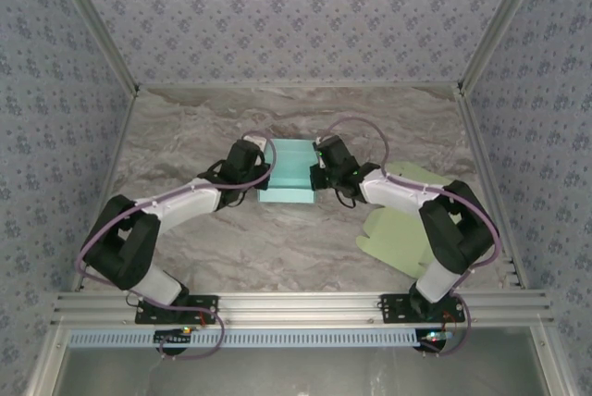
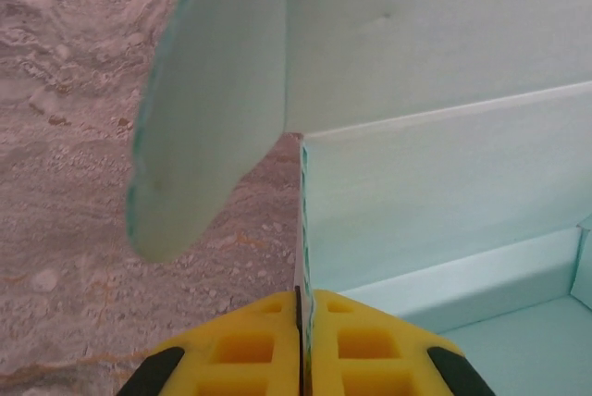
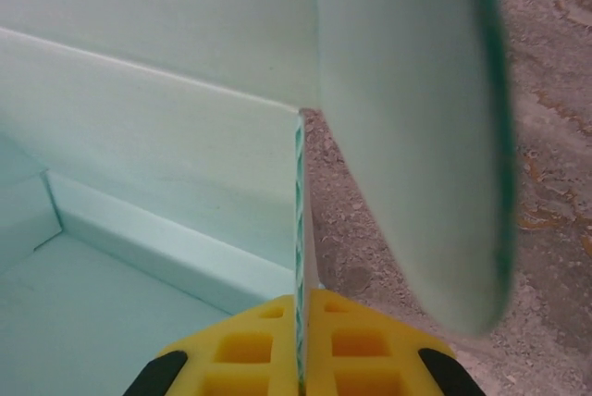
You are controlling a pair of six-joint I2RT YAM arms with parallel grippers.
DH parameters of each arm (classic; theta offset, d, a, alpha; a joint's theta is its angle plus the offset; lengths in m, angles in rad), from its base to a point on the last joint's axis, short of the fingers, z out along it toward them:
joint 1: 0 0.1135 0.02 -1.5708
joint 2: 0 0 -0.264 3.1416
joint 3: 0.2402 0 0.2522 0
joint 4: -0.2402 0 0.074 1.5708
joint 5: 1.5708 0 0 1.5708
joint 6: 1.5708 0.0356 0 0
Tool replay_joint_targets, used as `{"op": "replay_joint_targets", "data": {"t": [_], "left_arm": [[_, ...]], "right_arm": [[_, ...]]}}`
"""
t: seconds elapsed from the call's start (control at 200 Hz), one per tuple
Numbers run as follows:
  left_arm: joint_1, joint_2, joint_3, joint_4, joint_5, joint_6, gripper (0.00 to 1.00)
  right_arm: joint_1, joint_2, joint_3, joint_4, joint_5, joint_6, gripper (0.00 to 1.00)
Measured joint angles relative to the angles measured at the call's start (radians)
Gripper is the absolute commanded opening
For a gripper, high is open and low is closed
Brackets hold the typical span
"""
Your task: Fold the paper box
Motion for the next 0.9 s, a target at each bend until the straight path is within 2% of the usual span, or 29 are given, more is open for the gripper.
{"op": "replay_joint_targets", "data": {"t": [0.17,0.535,0.899], "left_arm": [[-0.040,-0.053,-0.071,0.046,-0.071,-0.045,0.08],[-0.058,-0.109,-0.098,0.086,-0.146,-0.056,0.08],[-0.070,-0.106,-0.183,0.203,-0.208,-0.072,0.08]], "right_arm": [[0.049,-0.016,-0.024,0.029,0.087,0.030,0.04],[0.069,-0.004,0.059,-0.034,0.126,0.076,0.05],[0.132,0.011,0.026,0.011,0.203,0.130,0.07]]}}
